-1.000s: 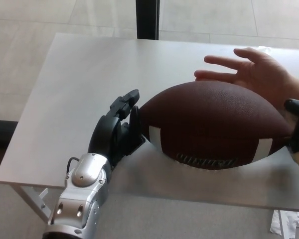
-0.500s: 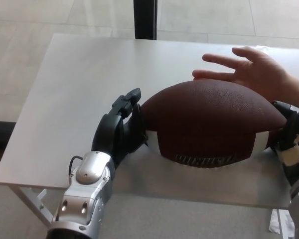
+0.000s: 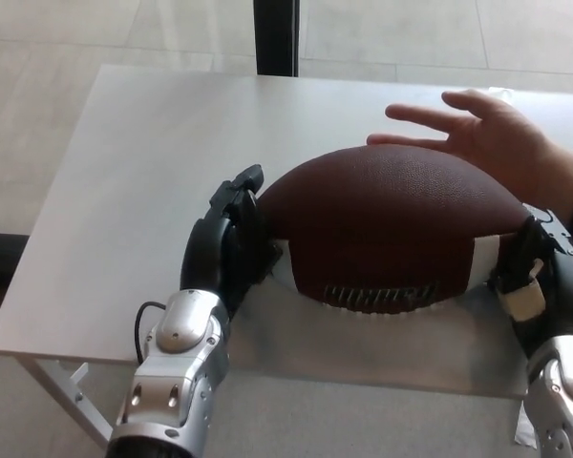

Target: The robot uses both its hands to grab the left and right ends of a football kept in the middle of the desk infront of it, lifts it up and places it in the palm of a person

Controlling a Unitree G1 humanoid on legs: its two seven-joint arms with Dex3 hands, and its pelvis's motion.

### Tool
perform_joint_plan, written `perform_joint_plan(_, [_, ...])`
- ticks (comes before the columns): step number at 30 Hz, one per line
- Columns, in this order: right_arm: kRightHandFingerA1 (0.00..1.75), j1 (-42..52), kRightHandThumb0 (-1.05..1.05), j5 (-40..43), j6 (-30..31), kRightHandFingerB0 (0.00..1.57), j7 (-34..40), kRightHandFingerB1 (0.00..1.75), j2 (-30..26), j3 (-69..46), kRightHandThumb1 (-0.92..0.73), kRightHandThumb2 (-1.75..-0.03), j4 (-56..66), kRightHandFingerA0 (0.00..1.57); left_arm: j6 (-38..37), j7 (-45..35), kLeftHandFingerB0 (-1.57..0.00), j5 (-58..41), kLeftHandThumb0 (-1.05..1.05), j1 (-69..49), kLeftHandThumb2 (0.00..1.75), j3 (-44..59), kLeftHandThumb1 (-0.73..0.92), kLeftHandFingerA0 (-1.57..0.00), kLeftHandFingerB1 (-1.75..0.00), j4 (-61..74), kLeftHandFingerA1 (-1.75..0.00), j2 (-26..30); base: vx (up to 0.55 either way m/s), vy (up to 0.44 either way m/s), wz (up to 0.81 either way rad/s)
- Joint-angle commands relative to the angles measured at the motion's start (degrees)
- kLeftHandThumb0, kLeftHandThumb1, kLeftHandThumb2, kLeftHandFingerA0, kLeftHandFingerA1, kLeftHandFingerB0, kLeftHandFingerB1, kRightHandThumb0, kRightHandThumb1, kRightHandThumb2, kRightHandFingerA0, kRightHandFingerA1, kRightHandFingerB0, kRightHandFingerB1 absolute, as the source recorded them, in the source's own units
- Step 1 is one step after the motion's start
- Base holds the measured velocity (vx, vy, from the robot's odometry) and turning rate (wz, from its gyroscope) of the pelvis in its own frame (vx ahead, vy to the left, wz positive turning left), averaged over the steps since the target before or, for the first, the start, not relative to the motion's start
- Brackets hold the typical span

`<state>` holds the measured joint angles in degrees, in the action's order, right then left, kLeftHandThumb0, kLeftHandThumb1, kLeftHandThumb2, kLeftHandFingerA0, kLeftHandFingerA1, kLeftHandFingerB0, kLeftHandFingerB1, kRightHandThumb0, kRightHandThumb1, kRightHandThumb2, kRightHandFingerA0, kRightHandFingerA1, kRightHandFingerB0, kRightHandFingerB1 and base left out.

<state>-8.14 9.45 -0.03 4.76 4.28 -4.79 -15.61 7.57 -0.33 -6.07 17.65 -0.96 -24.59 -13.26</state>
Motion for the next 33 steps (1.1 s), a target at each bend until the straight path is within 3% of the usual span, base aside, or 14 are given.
perform_joint_plan(1, [1.17, -0.9, -1.05, -6.1, -0.2, 0.36, -3.1, 0.96, -3.0, 6.0, -0.81, -0.79, 3.8, 0.53, 2.4, 1.0, -0.1, -1.1, -0.89, -3.2, 0.99, 0.2, 0.92, -0.25, -0.27, -3.6, -0.61, -2.5, 0.0, 0.0, 0.0])
perform_joint_plan(2, [1.22, -0.8, -1.05, -6.8, -0.2, 0.32, -3.3, 0.93, -4.0, 6.6, -0.79, -0.77, 4.5, 0.45, 2.1, 1.1, -0.07, -1.1, -0.82, -3.3, 1.26, 0.2, 0.92, -0.27, -0.32, -3.7, -0.64, -2.6, 0.0, 0.0, 0.0])
perform_joint_plan(12, [1.23, -1.5, -1.05, -11.8, 0.3, 0.34, -2.1, 0.91, -10.6, 11.2, -0.84, -0.76, 7.9, 0.36, 1.0, 2.0, -0.07, -1.5, -0.8, -3.8, 1.25, 0.1, 0.92, -0.26, -0.34, -4.1, -0.61, -2.6, 0.0, 0.0, 0.0])
perform_joint_plan(14, [1.15, -1.7, -1.05, -11.9, -0.1, 0.37, -2.2, 0.9, -10.5, 11.9, -0.83, -0.78, 7.9, 0.55, 0.9, 2.3, -0.13, -2.1, -0.89, -3.8, 0.96, 0.4, 0.92, -0.27, -0.3, -4.1, -0.58, -2.9, 0.0, 0.0, 0.0])
perform_joint_plan(18, [1.07, -2.0, -1.05, -12.0, -0.1, 0.4, -2.5, 0.89, -10.5, 12.4, -0.81, -0.75, 8.1, 0.68, 1.1, 2.5, -0.13, -2.3, -0.87, -3.5, 0.97, 0.3, 0.92, -0.27, -0.3, -4.1, -0.57, -3.1, 0.0, 0.0, 0.0])
perform_joint_plan(19, [1.05, -2.2, -1.05, -12.3, 0.2, 0.42, -2.9, 0.89, -10.5, 13.0, -0.81, -0.74, 8.4, 1.18, 1.1, 2.7, -0.14, -2.8, -0.89, -3.3, 0.93, 0.6, 0.92, -0.31, -0.32, -4.3, -0.58, -3.5, 0.0, 0.0, 0.0])
perform_joint_plan(20, [0.99, -2.6, -1.05, -12.8, 0.2, 0.44, -3.1, 0.88, -10.2, 13.9, -0.8, -0.73, 8.6, 1.22, 0.9, 2.9, -0.07, -3.8, -0.81, -3.1, 1.24, 1.2, 0.9, -0.26, -0.38, -4.5, -0.6, -4.5, 0.0, 0.0, 0.0])
perform_joint_plan(24, [1.04, -2.8, -1.05, -13.0, -0.6, 0.44, -1.5, 0.87, -8.5, 14.8, -0.82, -0.76, 7.6, 0.74, -0.3, 2.5, -0.08, -5.5, -0.81, -2.6, 1.23, 1.7, 0.9, -0.27, -0.38, -5.0, -0.61, -6.0, 0.0, 0.0, 0.0])
perform_joint_plan(25, [1.04, -2.7, -1.05, -13.1, -1.7, 0.45, -0.9, 0.87, -7.7, 15.0, -0.83, -0.76, 6.5, 0.63, -0.6, 2.7, -0.12, -6.2, -0.89, -2.7, 0.94, 1.9, 0.92, -0.32, -0.3, -4.7, -0.6, -6.9, 0.0, 0.0, 0.0])
perform_joint_plan(26, [1.04, -2.7, -1.05, -13.1, -2.3, 0.46, -0.5, 0.88, -7.1, 15.1, -0.82, -0.76, 5.8, 0.63, -1.0, 2.7, -0.1, -6.9, -0.8, -2.8, 1.23, 2.1, 0.91, -0.3, -0.34, -4.5, -0.63, -7.6, 0.0, 0.0, 0.0])
perform_joint_plan(29, [1.04, -2.9, -1.05, -12.3, -3.9, 0.48, 0.0, 0.87, -5.6, 14.6, -0.81, -0.77, 3.6, 0.69, -2.0, 3.1, -0.12, -9.1, -0.88, -2.7, 0.95, 3.1, 0.92, -0.31, -0.29, -4.2, -0.58, -9.3, 0.0, 0.0, 0.0])
perform_joint_plan(30, [1.06, -3.2, -1.05, -11.9, -4.4, 0.51, 0.1, 0.89, -5.1, 14.3, -0.79, -0.73, 2.9, 0.73, -2.2, 2.4, -0.06, -10.6, -0.8, -2.5, 1.23, 3.8, 0.9, -0.28, -0.3, -4.2, -0.61, -10.0, 0.0, 0.0, 0.0])
perform_joint_plan(32, [1.05, -3.5, -1.05, -11.8, -5.0, 0.5, 0.4, 0.88, -4.5, 14.1, -0.78, -0.72, 1.9, 0.8, -2.5, 2.9, -0.1, -12.2, -0.8, -1.9, 1.22, 4.6, 0.9, -0.3, -0.35, -4.2, -0.61, -11.4, 0.0, 0.0, 0.0])
perform_joint_plan(33, [1.08, -3.7, -1.05, -11.2, -5.8, 0.51, 0.2, 0.85, -3.9, 13.9, -0.76, -0.71, 1.3, 1.12, -2.6, 2.8, -0.17, -12.5, -0.83, -1.6, 0.93, 4.6, 0.92, -0.3, -0.35, -4.1, -0.56, -11.8, 0.0, 0.0, 0.0])
